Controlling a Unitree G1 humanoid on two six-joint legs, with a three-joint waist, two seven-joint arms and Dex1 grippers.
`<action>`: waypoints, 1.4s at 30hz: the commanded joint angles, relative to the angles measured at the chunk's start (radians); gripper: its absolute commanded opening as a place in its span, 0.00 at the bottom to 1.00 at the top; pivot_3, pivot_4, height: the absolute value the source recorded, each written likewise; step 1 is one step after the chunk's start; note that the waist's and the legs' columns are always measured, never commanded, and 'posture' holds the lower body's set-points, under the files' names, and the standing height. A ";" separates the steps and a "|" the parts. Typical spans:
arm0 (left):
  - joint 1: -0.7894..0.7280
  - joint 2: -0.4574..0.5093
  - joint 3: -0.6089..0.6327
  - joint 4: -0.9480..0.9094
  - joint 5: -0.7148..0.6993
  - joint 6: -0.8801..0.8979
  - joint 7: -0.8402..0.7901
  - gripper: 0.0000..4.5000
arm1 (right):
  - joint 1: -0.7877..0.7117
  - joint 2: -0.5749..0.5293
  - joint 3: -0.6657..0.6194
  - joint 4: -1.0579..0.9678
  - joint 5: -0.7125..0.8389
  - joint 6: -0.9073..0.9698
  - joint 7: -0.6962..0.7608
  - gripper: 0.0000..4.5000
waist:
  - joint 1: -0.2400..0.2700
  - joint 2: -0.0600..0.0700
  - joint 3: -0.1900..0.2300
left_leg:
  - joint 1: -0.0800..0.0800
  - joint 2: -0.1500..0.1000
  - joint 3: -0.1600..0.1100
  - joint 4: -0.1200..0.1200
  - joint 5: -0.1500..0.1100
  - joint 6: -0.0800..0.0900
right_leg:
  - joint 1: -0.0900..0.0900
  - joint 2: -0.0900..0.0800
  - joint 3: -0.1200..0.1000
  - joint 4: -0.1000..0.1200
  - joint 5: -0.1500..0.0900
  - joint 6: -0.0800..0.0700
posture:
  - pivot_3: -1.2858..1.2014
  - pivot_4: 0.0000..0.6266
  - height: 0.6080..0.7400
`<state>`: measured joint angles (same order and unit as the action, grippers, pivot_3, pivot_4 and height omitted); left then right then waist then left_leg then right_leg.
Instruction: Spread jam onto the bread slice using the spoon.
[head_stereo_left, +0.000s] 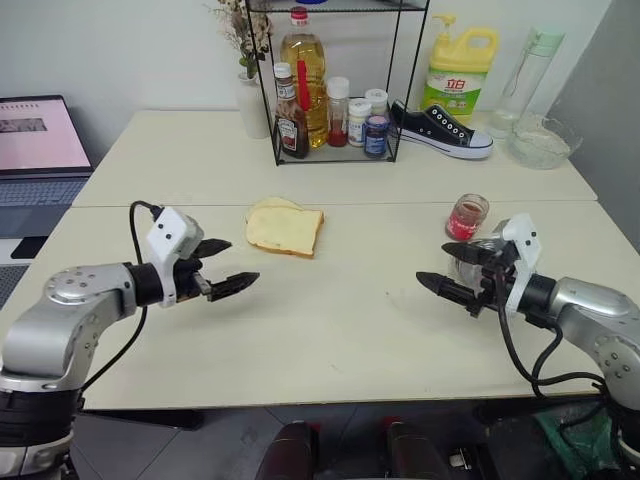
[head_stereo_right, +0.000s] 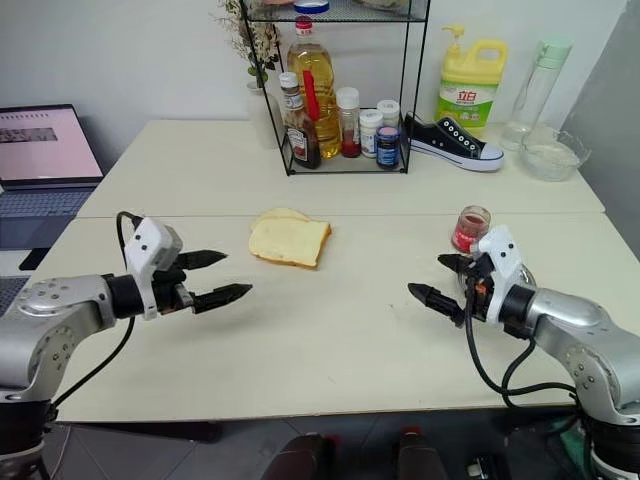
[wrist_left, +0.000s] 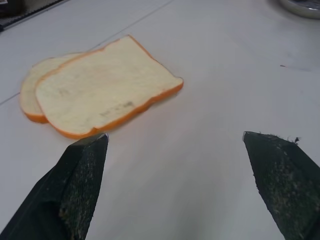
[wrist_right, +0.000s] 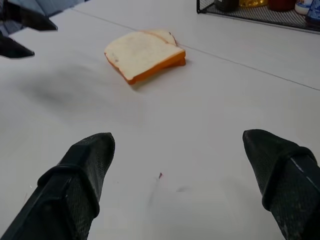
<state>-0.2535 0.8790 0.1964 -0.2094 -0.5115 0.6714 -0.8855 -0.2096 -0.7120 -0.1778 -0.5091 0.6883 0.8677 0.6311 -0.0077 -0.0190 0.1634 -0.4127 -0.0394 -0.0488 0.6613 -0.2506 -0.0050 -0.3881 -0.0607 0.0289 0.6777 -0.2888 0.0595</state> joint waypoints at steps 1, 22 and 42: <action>-0.044 -0.021 0.013 0.014 -0.002 -0.016 0.020 1.00 | -0.009 0.013 -0.003 -0.028 -0.003 -0.020 -0.018 0.99 | 0.000 0.000 0.000 | 0.000 0.000 0.000 0.000 0.000 0.000 | 0.000 0.000 0.000 0.000 0.000 0.000 | 0.52 0.24 1.00; -0.163 -0.209 -0.213 0.148 0.247 -0.281 0.099 1.00 | -0.035 0.100 0.054 -0.117 0.031 0.014 -0.102 0.99 | 0.007 -0.001 0.000 | -0.003 -0.001 -0.002 0.002 0.000 0.000 | 0.000 -0.001 -0.008 0.000 0.000 0.000 | 0.52 0.24 1.00; -0.532 -0.395 -0.386 0.969 0.597 -0.899 0.165 0.91 | -0.051 0.159 0.091 -0.127 0.002 -0.006 -0.187 1.00 | 0.005 -0.001 0.000 | -0.004 -0.001 -0.004 0.002 0.000 0.000 | 0.000 0.003 -0.011 0.001 0.000 0.000 | 0.52 0.24 1.00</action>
<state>-0.7589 0.4908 -0.2082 0.7400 0.0849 -0.1858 -0.7327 -0.2496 -0.5572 -0.0576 -0.5988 0.6823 0.8795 0.4517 -0.0029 -0.0199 0.1634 -0.4165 -0.0406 -0.0528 0.6632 -0.2503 -0.0051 -0.3883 -0.0577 0.0175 0.6785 -0.2888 0.0595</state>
